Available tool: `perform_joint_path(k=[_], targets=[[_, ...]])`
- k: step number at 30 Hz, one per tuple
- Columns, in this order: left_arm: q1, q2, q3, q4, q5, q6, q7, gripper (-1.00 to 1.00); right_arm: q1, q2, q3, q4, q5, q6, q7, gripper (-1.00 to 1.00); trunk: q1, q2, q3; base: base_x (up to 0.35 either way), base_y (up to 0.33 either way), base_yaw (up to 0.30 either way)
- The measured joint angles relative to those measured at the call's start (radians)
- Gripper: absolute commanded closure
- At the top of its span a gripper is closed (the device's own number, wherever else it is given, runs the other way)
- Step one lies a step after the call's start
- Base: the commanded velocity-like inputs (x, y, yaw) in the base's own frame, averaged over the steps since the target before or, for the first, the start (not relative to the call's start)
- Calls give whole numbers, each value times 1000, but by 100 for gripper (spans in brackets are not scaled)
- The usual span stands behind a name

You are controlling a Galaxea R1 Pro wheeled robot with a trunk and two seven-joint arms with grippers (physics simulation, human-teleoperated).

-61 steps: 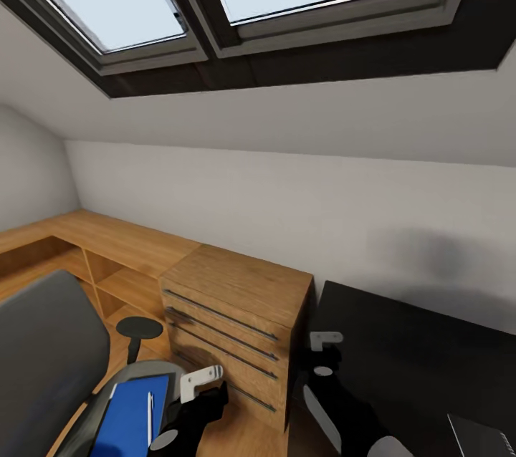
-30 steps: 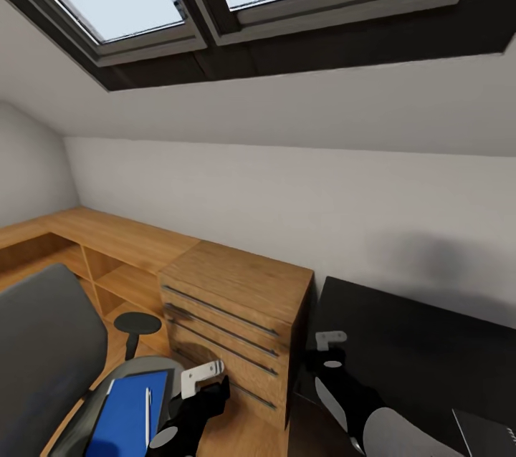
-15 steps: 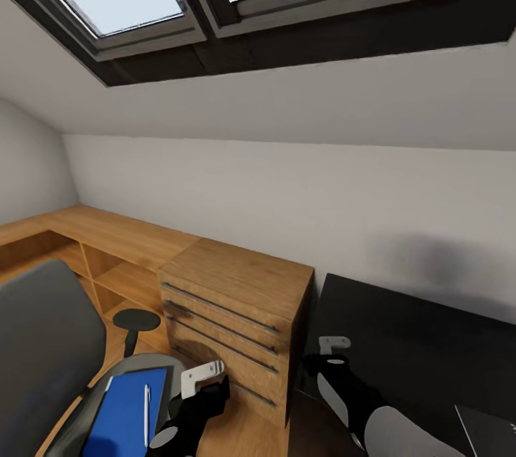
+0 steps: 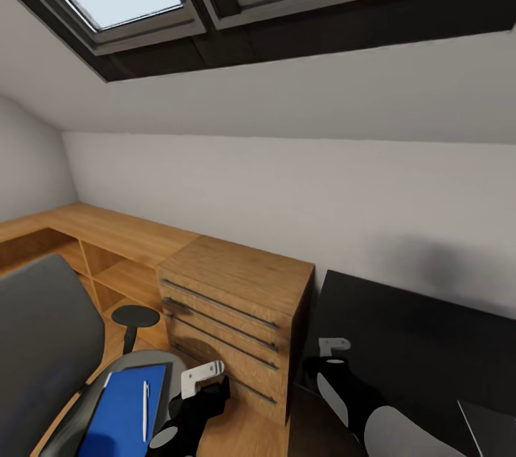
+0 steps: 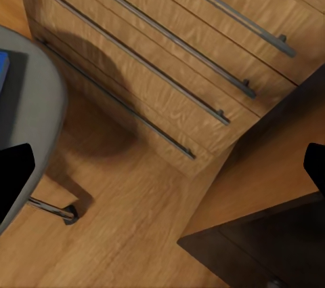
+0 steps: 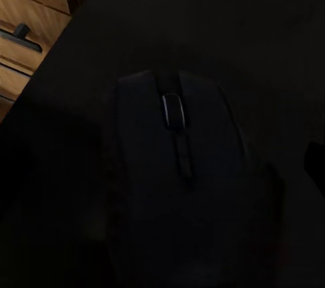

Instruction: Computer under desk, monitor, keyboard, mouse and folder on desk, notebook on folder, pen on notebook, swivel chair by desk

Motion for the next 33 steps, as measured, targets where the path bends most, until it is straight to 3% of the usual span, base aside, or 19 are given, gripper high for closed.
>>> perform_joint_path(k=[7, 8, 33], targets=[[0, 0, 0, 0, 0, 0, 0, -100, -1, 0, 0, -6, -2, -1, 0, -100, 8, -14, -6, 0, 0, 0], [0, 0, 0, 0, 0, 0, 0, -100, -1, 0, 0, -6, -2, -1, 0, 100, 8, -14, -6, 0, 0, 0], [0, 2, 1, 0, 0, 0, 0, -100, 0, 4, 0, -6, 6, 0, 2, 100, 8, -14, -6, 0, 0, 0]])
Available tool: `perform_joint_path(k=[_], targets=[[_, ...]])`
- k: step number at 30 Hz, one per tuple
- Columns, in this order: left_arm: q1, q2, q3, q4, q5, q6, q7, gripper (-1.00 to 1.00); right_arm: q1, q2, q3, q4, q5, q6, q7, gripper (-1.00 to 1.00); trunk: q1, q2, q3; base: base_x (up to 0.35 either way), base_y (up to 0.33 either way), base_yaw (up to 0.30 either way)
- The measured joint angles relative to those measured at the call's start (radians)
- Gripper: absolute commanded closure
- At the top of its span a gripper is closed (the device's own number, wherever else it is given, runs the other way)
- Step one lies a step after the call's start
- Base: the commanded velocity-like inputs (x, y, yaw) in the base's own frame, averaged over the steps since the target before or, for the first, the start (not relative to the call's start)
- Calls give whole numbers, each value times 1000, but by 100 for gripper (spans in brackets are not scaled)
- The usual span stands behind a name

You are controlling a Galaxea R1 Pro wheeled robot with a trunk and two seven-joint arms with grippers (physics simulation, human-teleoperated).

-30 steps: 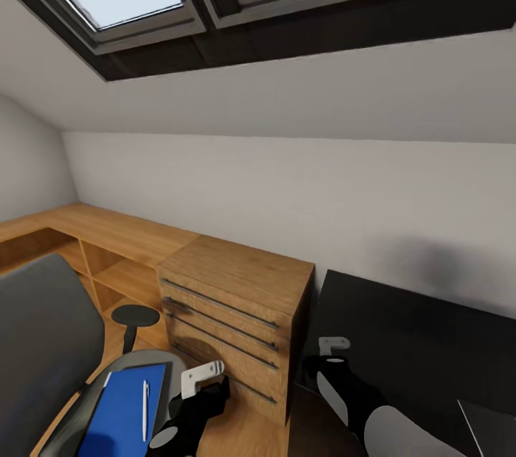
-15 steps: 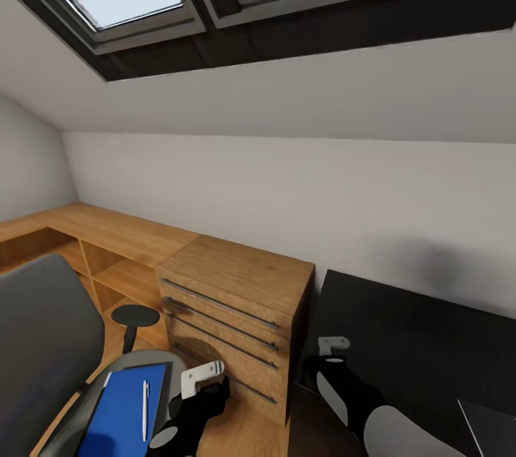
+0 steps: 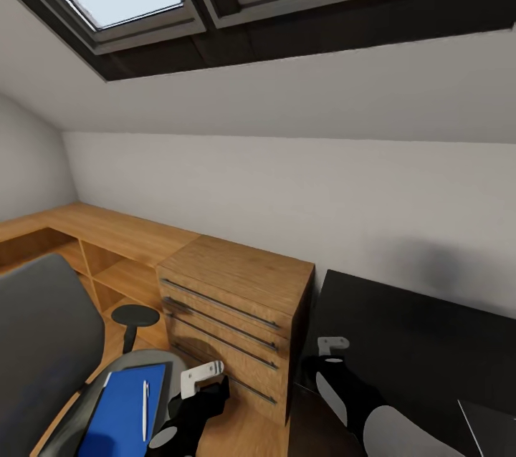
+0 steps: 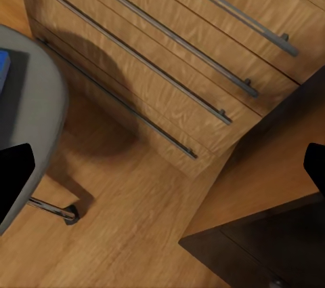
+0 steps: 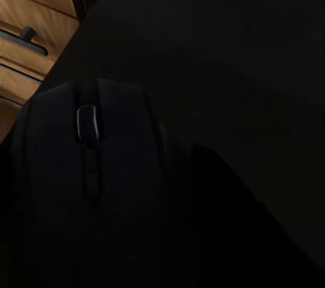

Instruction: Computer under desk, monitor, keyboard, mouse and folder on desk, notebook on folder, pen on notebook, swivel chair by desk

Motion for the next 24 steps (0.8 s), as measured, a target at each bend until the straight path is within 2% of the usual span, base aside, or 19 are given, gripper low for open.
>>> perform_joint_path(k=[4, 9, 11, 12, 15, 20, 21, 22, 23, 24], targets=[[0, 1, 0, 0, 0, 0, 0, -100, 0, 0, 0, 0, -4, -2, 1, 100, 0, 0, 0, 0, 0, 0], [0, 1, 0, 2, 0, 0, 0, -100, 0, -1, 0, -10, -6, -1, -1, 100, -19, 35, 16, 0, 0, 0], [0, 0, -1, 2, 0, 0, 0, -100, 0, -2, -1, -41, -5, 2, -2, 100, -27, 49, 22, 0, 0, 0], [0, -1, -1, 4, 0, 1, 0, -100, 1, -6, 1, -109, -1, 6, -4, 100, -31, 56, 25, 0, 0, 0], [0, -1, -1, 4, 0, 1, -1, -100, 8, -11, 2, -220, -1, 17, -11, 100, -42, 77, 34, 0, 0, 0], [0, -1, -1, 3, 0, 1, -1, -100, 8, -11, 1, -223, -2, 17, -11, 100, -61, 112, 50, 0, 0, 0], [0, -1, -1, 3, 0, 1, -1, -100, 14, -14, 2, -261, -2, 29, -14, 100, -65, 119, 53, 0, 0, 0], [0, -1, -1, 3, 0, 1, -1, -100, 64, -22, 2, -403, -9, 76, -53, 100, -69, 126, 56, 0, 0, 0], [0, -1, -2, 3, -1, 1, -1, -100, 166, -34, 1, -618, -33, 153, -142, 100, -73, 133, 59, 0, 0, 0], [0, -2, -2, 3, -1, 1, 0, -100, 216, -39, 2, -771, -44, 183, -185, 100, -77, 140, 63, 0, 0, 0]])
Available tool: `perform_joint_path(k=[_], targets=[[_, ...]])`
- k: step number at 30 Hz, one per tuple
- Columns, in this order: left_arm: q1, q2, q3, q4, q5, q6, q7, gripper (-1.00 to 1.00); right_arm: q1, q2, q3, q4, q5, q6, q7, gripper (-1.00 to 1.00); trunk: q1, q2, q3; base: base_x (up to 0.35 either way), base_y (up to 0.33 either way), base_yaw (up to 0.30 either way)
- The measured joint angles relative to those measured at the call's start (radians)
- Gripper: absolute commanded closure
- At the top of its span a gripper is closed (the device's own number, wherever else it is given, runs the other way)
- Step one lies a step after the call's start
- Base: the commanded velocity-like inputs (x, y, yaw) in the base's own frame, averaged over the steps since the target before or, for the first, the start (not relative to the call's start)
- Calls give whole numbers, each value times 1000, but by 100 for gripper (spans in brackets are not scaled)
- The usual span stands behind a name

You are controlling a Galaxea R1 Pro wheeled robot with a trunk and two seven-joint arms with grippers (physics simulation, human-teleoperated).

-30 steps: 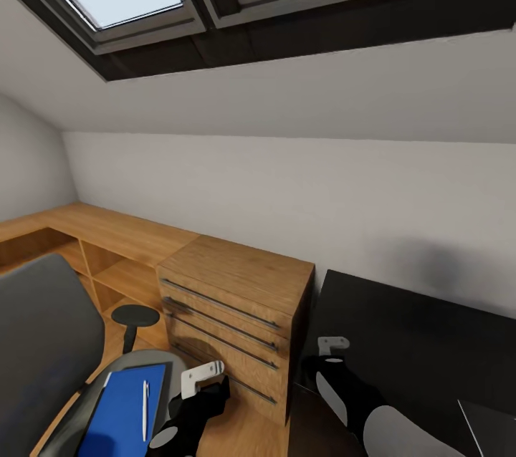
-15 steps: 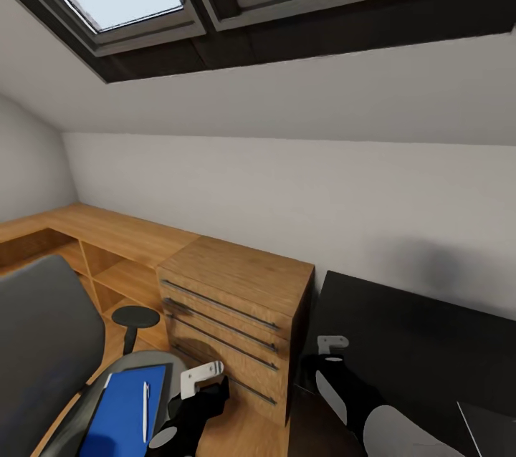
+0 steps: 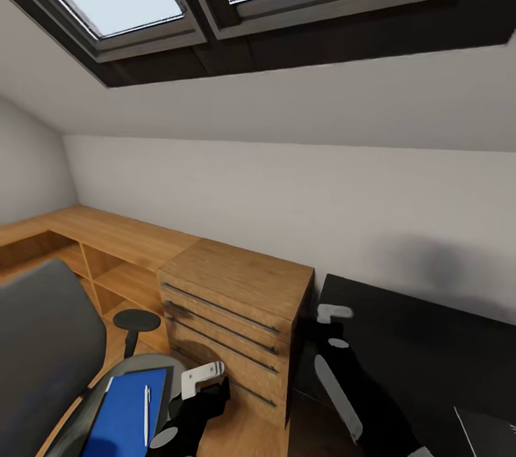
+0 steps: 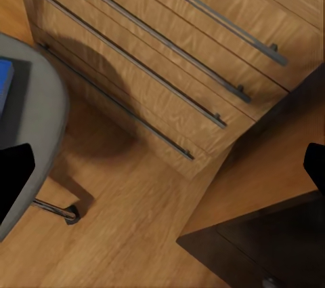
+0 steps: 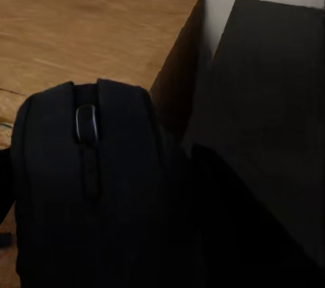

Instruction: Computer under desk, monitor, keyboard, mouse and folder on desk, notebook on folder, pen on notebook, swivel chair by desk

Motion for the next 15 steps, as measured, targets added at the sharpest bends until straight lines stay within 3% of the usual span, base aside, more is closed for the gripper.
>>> perform_joint_path(k=[1, 2, 8, 9, 10, 11, 12, 15], targets=[[0, 0, -1, 0, -1, 0, 0, -100, 67, -5, 0, -162, -23, 38, -59, 100, -4, 7, 3, 0, 0, 0], [0, 0, -1, 0, 0, 0, 0, -100, 82, -6, 1, -206, -29, 46, -71, 100, -8, 14, 6, 0, 0, 0], [0, 0, 0, 1, 0, 0, 0, -100, 96, 0, -2, -266, -35, 50, -90, 100, -31, 56, 25, 0, 0, -19], [0, 0, 0, 1, -1, 0, 0, -100, 97, 0, -6, -267, -51, 42, -144, 100, -34, 63, 28, 0, 0, -168], [0, 0, 0, 2, -1, 0, 0, -100, 97, 0, -12, -265, -56, 41, -147, 100, -38, 70, 31, 0, 0, -227], [0, 0, -1, 2, -1, -1, 2, -100, 97, 0, -44, -259, -63, 41, -148, 100, -42, 77, 34, 0, 0, -261], [0, -1, -5, 2, 0, -1, 37, -100, 97, 0, -120, -244, -95, 41, -148, 100, -42, 78, 35, 0, 0, -265], [0, 1, -53, 9, 2, -1, 61, -100, 97, -1, -184, -220, -155, 39, -147, 100, -42, 78, 35, 0, 0, -268]])
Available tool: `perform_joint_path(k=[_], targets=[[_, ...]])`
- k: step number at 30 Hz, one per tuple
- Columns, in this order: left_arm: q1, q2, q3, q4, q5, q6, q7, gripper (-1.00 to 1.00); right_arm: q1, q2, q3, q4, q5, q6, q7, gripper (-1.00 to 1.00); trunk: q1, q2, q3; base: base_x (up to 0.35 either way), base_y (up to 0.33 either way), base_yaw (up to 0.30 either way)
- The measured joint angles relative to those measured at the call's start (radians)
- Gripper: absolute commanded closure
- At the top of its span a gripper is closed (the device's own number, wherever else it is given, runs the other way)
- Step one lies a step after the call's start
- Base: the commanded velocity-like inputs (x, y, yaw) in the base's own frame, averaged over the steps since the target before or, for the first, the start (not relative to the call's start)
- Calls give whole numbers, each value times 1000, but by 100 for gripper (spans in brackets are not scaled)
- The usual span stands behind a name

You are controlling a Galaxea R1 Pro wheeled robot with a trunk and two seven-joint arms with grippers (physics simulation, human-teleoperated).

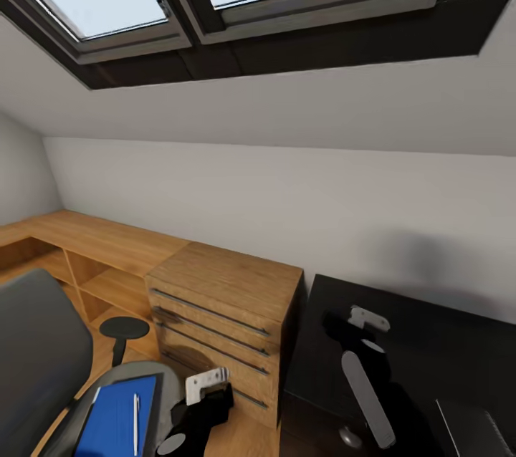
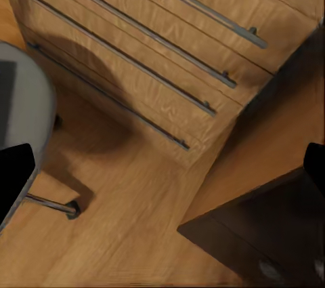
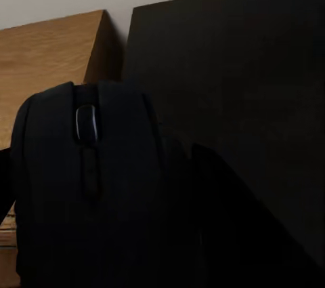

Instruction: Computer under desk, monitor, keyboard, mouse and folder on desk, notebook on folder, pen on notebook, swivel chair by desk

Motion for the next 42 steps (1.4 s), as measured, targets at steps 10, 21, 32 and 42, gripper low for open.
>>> perform_joint_path(k=[10, 21, 32, 42], targets=[[0, 2, -28, 15, -1, -1, 3, -100, 0, -2, -29, 37, -25, -7, -1, 100, 0, 0, 0, 0, -27, -270], [0, 3, -32, 15, -3, -3, 8, -100, 0, -3, -30, 40, -24, -16, -2, 100, 0, 0, 0, 0, -284, -270], [0, 3, -32, 15, -3, -2, 7, -100, -1, -3, -29, 79, -22, -45, -2, 100, 0, 0, 0, 0, -190, -270], [0, 3, -31, 13, -3, -2, 9, -100, -2, -4, -28, 83, -21, -49, -2, 100, 0, 0, 0, 0, -4, -270]])
